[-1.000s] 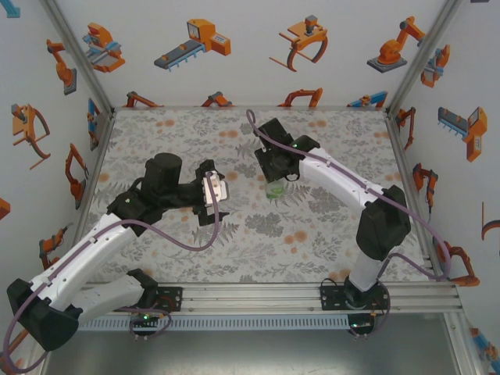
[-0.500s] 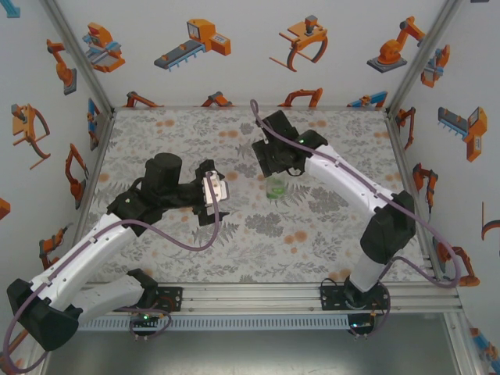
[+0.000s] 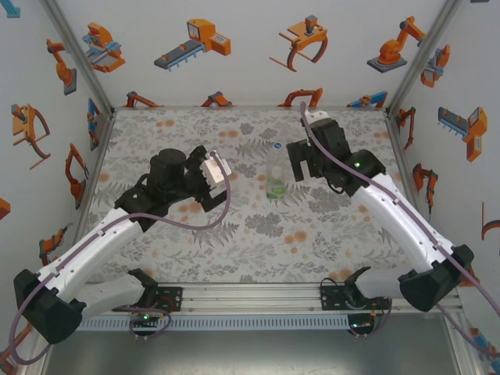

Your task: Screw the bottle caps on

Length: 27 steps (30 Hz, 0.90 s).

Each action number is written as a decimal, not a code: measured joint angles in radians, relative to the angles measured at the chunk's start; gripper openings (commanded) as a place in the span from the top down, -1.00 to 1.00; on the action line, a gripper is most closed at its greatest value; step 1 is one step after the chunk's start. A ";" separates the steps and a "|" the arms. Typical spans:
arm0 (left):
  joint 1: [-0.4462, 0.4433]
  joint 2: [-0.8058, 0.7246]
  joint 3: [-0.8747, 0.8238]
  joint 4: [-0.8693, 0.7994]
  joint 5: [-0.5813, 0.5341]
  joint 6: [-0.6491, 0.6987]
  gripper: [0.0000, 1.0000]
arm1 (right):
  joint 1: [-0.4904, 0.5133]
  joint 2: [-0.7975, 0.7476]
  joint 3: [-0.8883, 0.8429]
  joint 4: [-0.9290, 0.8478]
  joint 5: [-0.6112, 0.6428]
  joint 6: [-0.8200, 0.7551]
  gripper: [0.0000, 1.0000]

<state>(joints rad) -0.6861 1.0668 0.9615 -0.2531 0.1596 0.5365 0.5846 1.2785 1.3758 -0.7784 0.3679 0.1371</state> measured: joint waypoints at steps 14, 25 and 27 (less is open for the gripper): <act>0.184 -0.001 -0.331 0.245 -0.419 -0.253 -0.94 | -0.328 -0.191 -0.727 0.456 0.058 -0.060 -0.99; 0.444 0.043 -0.612 0.615 -0.408 -0.333 -0.94 | -0.491 -0.008 -1.046 1.215 -0.032 -0.111 -0.99; 0.484 0.076 -0.638 0.704 -0.368 -0.351 -0.94 | -0.512 0.024 -1.054 1.329 -0.067 -0.108 -0.99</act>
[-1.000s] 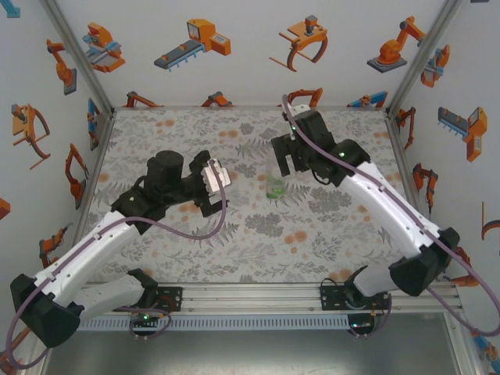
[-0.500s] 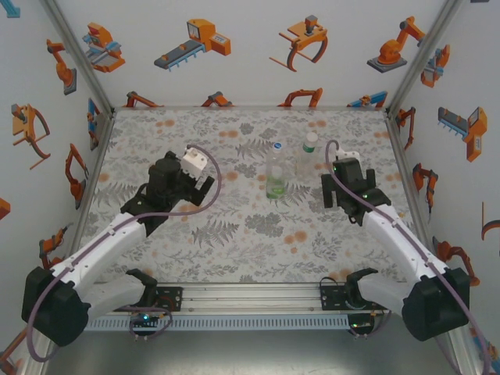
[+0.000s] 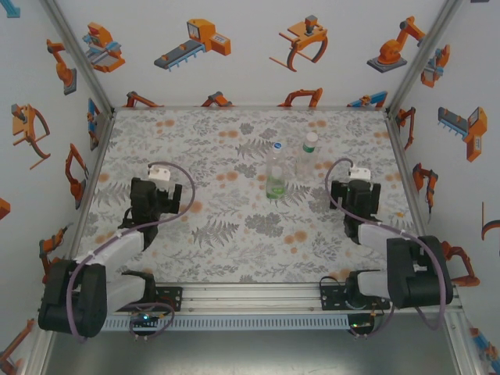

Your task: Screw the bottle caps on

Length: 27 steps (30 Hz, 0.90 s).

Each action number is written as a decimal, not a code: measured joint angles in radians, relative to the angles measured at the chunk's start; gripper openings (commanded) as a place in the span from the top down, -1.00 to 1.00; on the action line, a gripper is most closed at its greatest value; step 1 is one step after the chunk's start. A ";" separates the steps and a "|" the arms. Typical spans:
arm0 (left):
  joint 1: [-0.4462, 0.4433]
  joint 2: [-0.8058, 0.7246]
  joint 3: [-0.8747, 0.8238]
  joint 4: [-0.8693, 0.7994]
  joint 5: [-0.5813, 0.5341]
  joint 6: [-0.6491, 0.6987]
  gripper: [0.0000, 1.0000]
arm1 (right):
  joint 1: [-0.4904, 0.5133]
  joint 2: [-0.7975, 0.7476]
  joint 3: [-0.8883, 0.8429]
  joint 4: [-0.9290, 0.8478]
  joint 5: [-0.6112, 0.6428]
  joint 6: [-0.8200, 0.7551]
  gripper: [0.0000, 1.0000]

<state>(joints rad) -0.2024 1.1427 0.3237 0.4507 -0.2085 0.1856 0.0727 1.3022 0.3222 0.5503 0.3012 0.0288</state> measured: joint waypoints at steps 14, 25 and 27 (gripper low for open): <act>0.118 0.280 -0.005 0.328 0.193 -0.088 -0.94 | -0.095 0.237 -0.032 0.397 -0.160 0.031 -0.98; 0.191 0.400 0.040 0.395 0.266 -0.159 -0.94 | -0.095 0.237 0.008 0.374 -0.098 0.070 -0.98; 0.190 0.400 0.055 0.395 0.251 -0.169 -0.94 | -0.095 0.237 0.009 0.373 -0.102 0.069 -0.98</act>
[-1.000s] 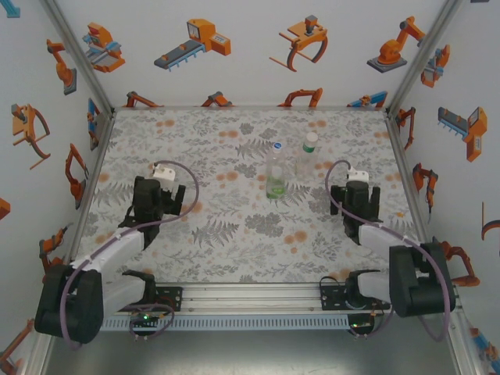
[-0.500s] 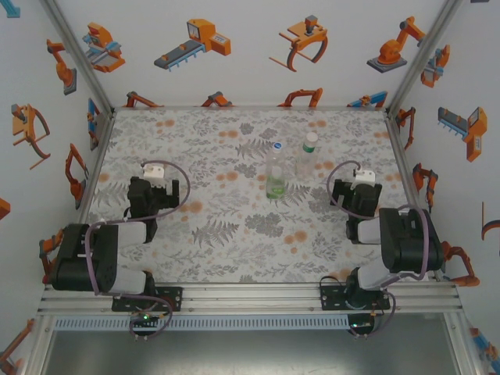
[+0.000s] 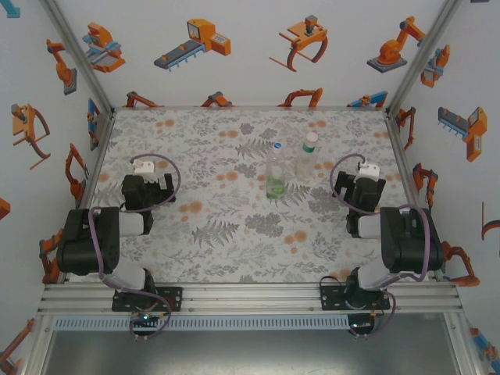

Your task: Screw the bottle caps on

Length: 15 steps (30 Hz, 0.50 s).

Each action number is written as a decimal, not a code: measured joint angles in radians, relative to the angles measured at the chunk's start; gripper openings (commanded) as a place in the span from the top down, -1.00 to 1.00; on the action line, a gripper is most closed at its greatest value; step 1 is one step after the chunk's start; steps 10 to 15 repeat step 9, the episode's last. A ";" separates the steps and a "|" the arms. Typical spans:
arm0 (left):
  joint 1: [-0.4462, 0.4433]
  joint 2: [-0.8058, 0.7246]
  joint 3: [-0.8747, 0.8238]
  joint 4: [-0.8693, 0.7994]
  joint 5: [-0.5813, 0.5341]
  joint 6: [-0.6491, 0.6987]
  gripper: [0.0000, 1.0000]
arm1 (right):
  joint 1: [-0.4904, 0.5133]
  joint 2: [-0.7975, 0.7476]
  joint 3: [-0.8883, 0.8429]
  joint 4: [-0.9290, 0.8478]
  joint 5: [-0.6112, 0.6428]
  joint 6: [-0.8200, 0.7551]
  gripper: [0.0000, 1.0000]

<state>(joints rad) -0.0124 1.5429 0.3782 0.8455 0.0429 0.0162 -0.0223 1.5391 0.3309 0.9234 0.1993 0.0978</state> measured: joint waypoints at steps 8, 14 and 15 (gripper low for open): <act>0.000 0.000 0.010 -0.003 -0.029 -0.014 -0.94 | 0.000 0.000 0.014 -0.030 -0.110 -0.029 -0.98; 0.000 0.000 0.010 -0.003 -0.029 -0.014 -0.94 | 0.000 0.000 0.016 -0.034 -0.111 -0.028 -0.98; 0.000 0.000 0.010 -0.003 -0.029 -0.014 -0.94 | 0.000 0.000 0.016 -0.034 -0.111 -0.028 -0.98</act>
